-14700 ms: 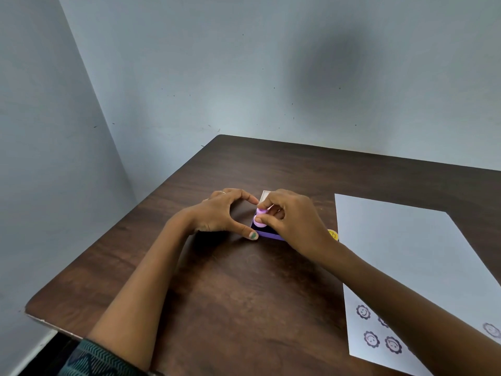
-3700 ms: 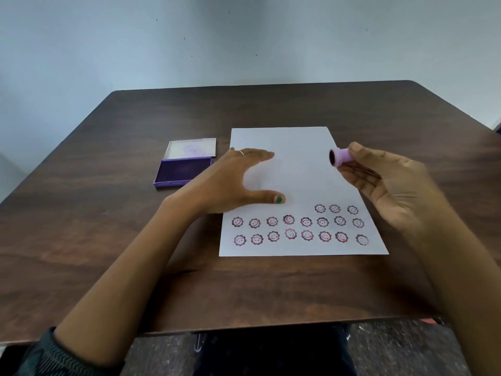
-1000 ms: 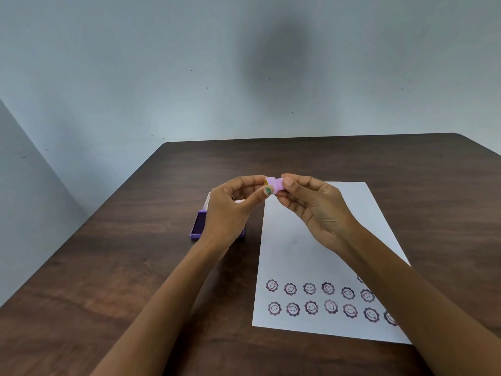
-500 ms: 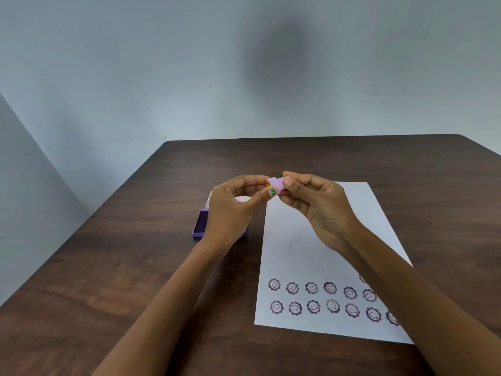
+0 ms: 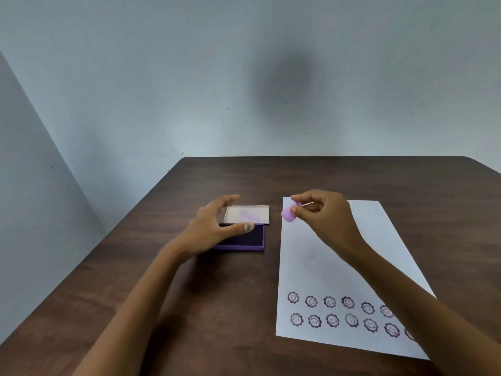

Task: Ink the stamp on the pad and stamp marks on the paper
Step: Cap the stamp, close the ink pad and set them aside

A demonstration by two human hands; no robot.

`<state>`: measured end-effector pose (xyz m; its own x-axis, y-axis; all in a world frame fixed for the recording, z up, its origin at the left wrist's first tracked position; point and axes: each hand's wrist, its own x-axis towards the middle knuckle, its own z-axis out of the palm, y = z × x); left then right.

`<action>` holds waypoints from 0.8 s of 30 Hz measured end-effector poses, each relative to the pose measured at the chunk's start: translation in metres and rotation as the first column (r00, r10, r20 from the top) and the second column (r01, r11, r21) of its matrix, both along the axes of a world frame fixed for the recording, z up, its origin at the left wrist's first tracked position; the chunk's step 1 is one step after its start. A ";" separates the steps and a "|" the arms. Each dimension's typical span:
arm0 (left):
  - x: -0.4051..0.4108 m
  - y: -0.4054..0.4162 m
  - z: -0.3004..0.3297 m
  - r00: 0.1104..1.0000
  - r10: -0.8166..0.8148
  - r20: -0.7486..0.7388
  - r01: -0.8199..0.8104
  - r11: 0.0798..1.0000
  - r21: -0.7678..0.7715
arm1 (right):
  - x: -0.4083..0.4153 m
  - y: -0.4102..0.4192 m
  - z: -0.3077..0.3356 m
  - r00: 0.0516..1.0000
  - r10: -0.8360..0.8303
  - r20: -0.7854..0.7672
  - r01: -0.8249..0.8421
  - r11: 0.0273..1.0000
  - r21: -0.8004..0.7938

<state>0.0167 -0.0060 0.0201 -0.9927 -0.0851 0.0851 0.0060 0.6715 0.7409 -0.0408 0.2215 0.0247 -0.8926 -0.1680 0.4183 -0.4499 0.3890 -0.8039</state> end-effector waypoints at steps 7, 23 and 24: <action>0.010 -0.027 -0.011 0.985 -0.012 0.174 0.009 1.000 0.021 | -0.018 -0.013 -0.007 0.998 0.048 -0.045 -0.032 0.954 0.297; 0.011 -0.036 -0.015 0.992 -0.001 0.129 0.036 0.963 -0.269 | -0.042 -0.054 0.033 0.953 0.274 0.130 -0.303 0.831 0.466; 0.010 -0.036 -0.015 0.992 -0.001 0.125 0.035 0.962 -0.270 | -0.046 -0.061 0.032 0.945 0.286 0.161 -0.328 0.799 0.505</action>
